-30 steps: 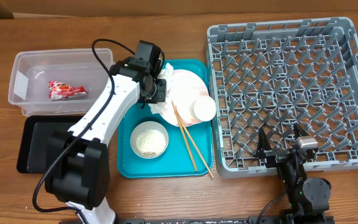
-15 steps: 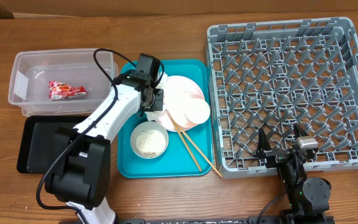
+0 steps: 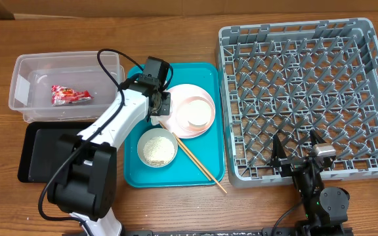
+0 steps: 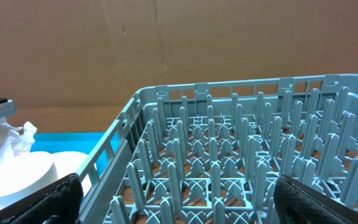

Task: Sort waste into correct bins and load items into the dishwasher
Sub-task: 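Lift the tissue with the left gripper and drop it into the clear bin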

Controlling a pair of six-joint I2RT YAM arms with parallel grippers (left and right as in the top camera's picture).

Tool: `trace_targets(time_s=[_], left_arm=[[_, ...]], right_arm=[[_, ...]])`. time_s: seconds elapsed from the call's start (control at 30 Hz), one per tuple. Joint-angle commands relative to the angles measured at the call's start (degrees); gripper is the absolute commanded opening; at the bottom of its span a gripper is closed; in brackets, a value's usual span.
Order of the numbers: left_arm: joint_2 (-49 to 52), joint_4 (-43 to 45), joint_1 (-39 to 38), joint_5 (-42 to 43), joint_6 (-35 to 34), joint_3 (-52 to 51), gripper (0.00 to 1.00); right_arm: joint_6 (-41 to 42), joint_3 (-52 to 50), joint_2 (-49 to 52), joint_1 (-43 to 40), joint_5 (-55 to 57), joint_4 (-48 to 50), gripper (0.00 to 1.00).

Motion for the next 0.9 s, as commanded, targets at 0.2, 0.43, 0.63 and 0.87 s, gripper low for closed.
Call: trace_targets(time_s=[0.2,0.43,0.63,0.87], left_arm=[[-7.9,-7.6,11.3,-1.6,-3.3,12.5,0.04],[-7.9,-10.9,26.6,-0.7,-7.8,11.8,0.08],[-5.3,-9.8,29.6,1.4,-8.2,11.8,0.25],[-3.1,-7.7,29.6,2.1,-6.7,11.9,0.81]], right_arm=[[0.5,-0.6,-0.5,0.3,0.4,0.3,1.00],[0.5,-0.6,-0.5,0.3,0.4,0.3,1.00],[0.5,-0.6,-0.5,0.3,0.4,0.3,1.00],[0.5,-0.6,-0.5,0.3,0.4,0.3,1.00]])
